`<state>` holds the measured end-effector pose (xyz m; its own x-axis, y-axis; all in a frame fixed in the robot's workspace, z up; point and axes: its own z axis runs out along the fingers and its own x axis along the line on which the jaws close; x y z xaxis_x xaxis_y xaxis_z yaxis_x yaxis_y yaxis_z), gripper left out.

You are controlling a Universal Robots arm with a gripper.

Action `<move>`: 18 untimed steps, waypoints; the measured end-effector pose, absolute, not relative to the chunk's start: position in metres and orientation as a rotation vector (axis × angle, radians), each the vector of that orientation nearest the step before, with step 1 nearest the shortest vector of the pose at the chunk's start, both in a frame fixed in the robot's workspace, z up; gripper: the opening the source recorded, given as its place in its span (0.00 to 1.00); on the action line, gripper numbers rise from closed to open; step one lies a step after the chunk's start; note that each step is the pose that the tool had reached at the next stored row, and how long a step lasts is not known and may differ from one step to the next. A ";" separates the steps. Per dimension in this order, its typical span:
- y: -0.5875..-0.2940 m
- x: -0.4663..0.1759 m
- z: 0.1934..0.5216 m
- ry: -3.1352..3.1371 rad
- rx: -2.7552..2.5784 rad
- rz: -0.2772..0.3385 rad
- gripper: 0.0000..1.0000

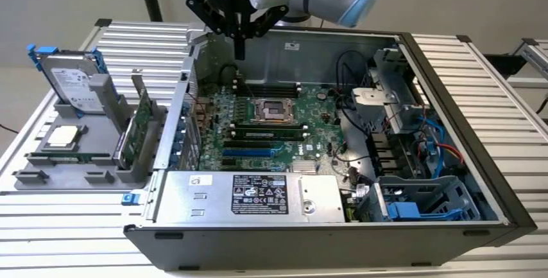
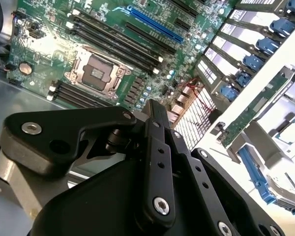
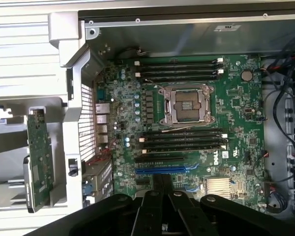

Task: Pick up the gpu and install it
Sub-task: 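Reach for the gpu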

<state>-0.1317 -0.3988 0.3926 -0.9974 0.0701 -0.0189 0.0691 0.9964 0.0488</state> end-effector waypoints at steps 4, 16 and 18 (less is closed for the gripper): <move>-0.399 -0.134 0.393 3.118 0.108 0.075 0.00; -0.399 -0.142 0.393 3.118 0.108 0.075 0.00; -0.399 -0.144 0.393 3.118 0.108 0.075 0.00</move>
